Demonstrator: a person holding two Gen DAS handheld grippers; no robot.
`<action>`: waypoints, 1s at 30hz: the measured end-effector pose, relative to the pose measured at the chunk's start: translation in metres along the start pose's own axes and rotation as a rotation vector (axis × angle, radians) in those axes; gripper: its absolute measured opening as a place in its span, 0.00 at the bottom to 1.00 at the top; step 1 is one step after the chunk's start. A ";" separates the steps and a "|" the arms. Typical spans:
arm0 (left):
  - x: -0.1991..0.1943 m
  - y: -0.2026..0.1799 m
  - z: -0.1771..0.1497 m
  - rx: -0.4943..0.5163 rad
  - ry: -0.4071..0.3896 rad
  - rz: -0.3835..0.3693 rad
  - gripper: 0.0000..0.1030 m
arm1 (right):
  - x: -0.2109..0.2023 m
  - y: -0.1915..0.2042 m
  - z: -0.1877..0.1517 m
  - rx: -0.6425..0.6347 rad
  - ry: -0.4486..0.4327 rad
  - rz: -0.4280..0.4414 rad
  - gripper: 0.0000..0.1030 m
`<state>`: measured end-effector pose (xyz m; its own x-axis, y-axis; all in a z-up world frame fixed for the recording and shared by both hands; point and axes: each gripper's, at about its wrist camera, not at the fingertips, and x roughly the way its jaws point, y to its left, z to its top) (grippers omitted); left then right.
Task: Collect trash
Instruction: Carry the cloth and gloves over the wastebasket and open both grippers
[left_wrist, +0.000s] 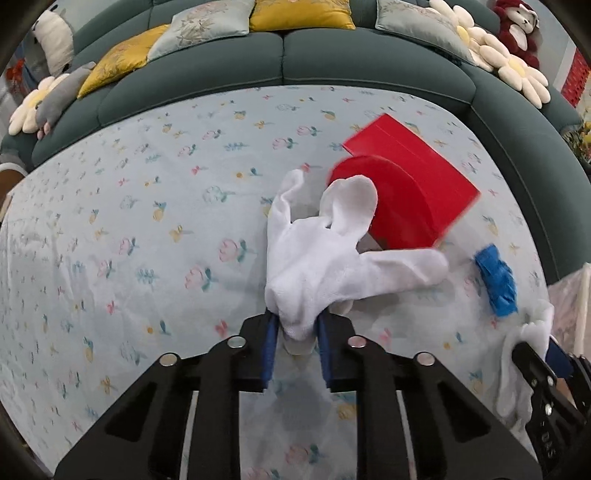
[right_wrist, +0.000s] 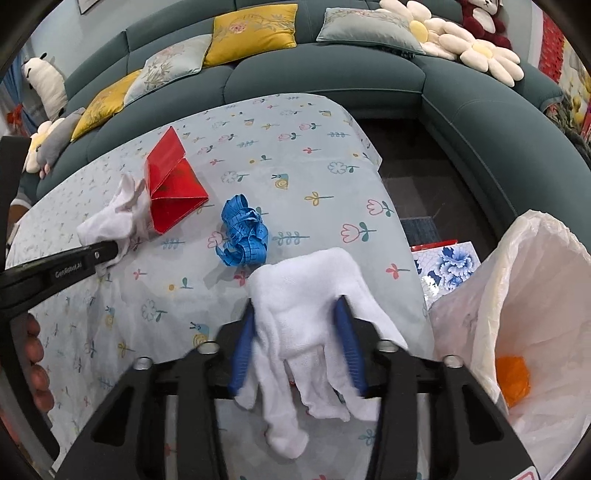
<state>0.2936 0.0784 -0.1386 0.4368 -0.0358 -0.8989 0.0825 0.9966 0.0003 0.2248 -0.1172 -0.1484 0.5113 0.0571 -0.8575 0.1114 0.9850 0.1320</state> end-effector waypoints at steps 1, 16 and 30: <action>-0.003 -0.002 -0.003 -0.001 0.002 -0.005 0.16 | -0.004 -0.001 -0.001 0.003 0.003 0.007 0.24; -0.092 -0.056 -0.050 0.024 -0.053 -0.118 0.15 | -0.093 -0.023 -0.019 0.055 -0.108 0.037 0.19; -0.156 -0.131 -0.079 0.100 -0.108 -0.191 0.15 | -0.169 -0.092 -0.041 0.149 -0.225 -0.011 0.19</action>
<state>0.1444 -0.0405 -0.0330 0.4976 -0.2359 -0.8347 0.2585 0.9589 -0.1170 0.0932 -0.2105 -0.0365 0.6839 -0.0080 -0.7295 0.2339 0.9496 0.2088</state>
